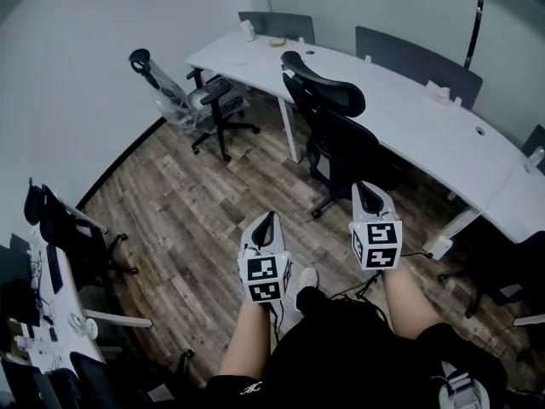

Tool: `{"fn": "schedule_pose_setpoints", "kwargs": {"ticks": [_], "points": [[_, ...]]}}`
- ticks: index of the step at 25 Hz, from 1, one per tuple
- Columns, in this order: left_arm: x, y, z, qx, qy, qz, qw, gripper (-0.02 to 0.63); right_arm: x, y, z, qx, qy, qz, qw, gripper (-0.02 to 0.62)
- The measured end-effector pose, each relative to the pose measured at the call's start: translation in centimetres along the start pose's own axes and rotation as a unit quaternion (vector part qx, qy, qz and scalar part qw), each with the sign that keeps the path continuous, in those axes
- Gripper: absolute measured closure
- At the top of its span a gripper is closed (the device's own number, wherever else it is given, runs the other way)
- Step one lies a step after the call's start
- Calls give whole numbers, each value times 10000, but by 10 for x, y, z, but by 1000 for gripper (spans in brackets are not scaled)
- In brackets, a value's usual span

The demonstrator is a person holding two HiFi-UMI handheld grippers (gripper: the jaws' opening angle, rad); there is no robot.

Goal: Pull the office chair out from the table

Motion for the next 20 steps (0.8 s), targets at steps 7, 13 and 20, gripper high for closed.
{"fn": "schedule_pose_setpoints", "kwargs": {"ticks": [7,13,20], "points": [[-17,-82,36,204,-250,-32,9995,598,-13,-72,-25,247,7,34,9997,557],[-53,-157,70,512,-594,-185,9967,598,-30,-122,-60,698,-264,35,9972,555],[-76,-237,86,849,-915,-273,9918,598,-35,-177,-81,1065,-373,86,9936,554]]}}
Point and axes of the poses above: the fingertips, and each gripper's own axes: y backward along the fingers, z to its left, x out of its underside, the point moved 2 cm from there along y, backward along the fingers, and after that the axes turned 10 degrees about -x, right-handed, at the moved point
